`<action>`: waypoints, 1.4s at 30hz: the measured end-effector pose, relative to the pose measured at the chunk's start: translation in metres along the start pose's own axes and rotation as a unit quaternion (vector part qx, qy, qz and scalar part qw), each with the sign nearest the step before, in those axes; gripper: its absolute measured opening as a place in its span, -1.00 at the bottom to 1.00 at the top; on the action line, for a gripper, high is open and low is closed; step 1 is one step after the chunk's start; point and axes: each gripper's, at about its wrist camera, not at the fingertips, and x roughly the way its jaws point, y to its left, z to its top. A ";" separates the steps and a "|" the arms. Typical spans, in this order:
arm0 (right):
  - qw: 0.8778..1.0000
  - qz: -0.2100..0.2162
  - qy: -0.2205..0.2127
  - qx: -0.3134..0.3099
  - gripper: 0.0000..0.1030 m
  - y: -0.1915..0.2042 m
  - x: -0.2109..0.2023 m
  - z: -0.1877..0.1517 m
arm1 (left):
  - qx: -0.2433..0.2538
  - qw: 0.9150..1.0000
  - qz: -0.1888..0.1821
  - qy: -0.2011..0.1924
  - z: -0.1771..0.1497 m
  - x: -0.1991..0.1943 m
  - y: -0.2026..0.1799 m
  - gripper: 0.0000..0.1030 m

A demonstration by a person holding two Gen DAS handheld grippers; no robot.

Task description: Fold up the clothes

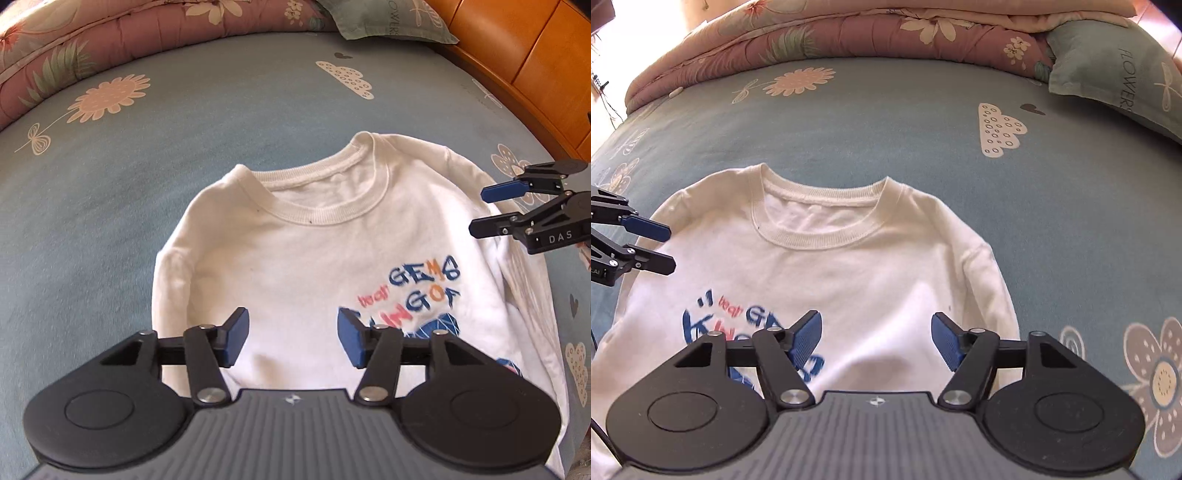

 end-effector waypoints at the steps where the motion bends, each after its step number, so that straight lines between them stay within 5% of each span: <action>1: 1.000 -0.008 0.001 0.007 0.47 0.004 -0.008 -0.010 | -0.002 1.000 0.002 0.002 -0.006 -0.004 -0.005 0.27; 9: 0.993 -0.053 0.050 0.095 0.67 0.032 -0.058 -0.104 | -0.003 1.000 0.009 0.007 -0.036 -0.025 -0.045 0.39; 16: 0.977 0.034 0.076 0.195 0.67 0.020 -0.071 -0.166 | 0.009 1.000 -0.008 0.007 -0.037 -0.024 -0.059 0.39; 21: 0.947 0.101 0.077 0.296 0.68 -0.011 -0.072 -0.208 | 0.017 1.000 -0.020 0.006 -0.037 -0.023 -0.069 0.39; 28: 0.859 0.265 0.005 0.438 0.81 -0.065 -0.056 -0.259 | 0.023 0.999 -0.029 0.001 -0.035 -0.022 -0.081 0.39; 34: 0.845 0.329 -0.010 0.421 0.78 -0.065 -0.033 -0.241 | 0.019 0.999 -0.028 0.002 -0.029 -0.019 -0.088 0.38; 37: 0.835 0.345 -0.007 0.428 0.56 -0.056 -0.033 -0.254 | 0.022 0.999 -0.030 0.007 -0.028 -0.017 -0.093 0.38; 40: 0.819 0.350 0.004 0.454 0.03 -0.047 -0.029 -0.277 | 0.027 0.999 -0.030 0.012 -0.028 -0.015 -0.098 0.38; 42: 0.809 0.344 0.007 0.476 -0.61 -0.045 -0.024 -0.288 | 0.028 0.999 -0.031 0.016 -0.029 -0.012 -0.101 0.38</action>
